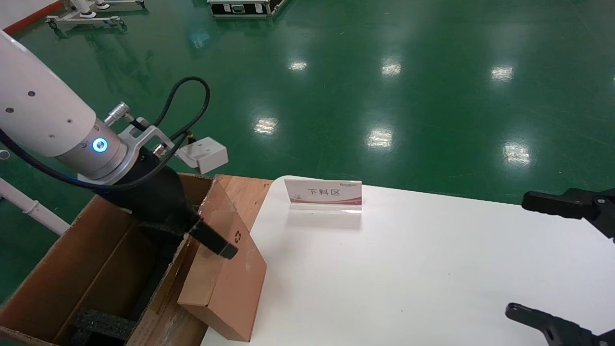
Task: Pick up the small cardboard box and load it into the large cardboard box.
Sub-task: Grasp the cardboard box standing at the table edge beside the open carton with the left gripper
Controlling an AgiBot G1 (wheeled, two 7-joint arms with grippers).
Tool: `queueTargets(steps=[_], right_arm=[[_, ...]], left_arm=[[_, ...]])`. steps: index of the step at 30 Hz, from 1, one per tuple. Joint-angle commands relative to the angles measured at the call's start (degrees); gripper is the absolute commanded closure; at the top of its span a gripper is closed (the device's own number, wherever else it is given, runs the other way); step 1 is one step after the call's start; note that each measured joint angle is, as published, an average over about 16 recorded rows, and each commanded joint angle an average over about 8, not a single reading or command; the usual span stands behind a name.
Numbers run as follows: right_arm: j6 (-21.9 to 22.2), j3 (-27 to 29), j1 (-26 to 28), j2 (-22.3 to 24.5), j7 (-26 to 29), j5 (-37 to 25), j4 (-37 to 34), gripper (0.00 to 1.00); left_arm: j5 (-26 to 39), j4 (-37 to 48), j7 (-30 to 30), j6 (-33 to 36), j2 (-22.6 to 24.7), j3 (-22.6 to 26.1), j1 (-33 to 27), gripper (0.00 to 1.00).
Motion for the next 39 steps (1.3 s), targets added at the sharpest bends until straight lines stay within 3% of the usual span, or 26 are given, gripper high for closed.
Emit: queueTargets(steps=[1, 7, 14, 28, 39], right_arm=[[0.0, 0.0, 0.0, 0.0, 0.0, 0.0, 0.0, 0.00], [0.0, 0.0, 0.0, 0.0, 0.0, 0.0, 0.0, 0.00], [0.0, -0.1, 0.0, 0.0, 0.0, 0.0, 0.0, 0.00], [0.1, -0.1, 0.0, 0.0, -0.1, 0.1, 0.0, 0.00], [0.1, -0.2, 0.0, 0.1, -0.1, 0.1, 0.0, 0.00]], left_arm=[[-0.7, 0.0, -1.7, 0.0, 0.4, 3.7, -2.2, 0.00], [-3.0, 0.0, -4.6, -0.7, 2.0, 11.7, -5.8, 0.00], [-5.0, 0.0, -6.2, -1.9, 2.4, 16.5, -7.9, 0.00], [-7.0, 0.0, -5.3, -5.9, 1.2, 18.6, -7.2, 0.00], [-4.2, 0.1, -5.5, -8.1, 0.9, 20.1, -5.2, 0.00]])
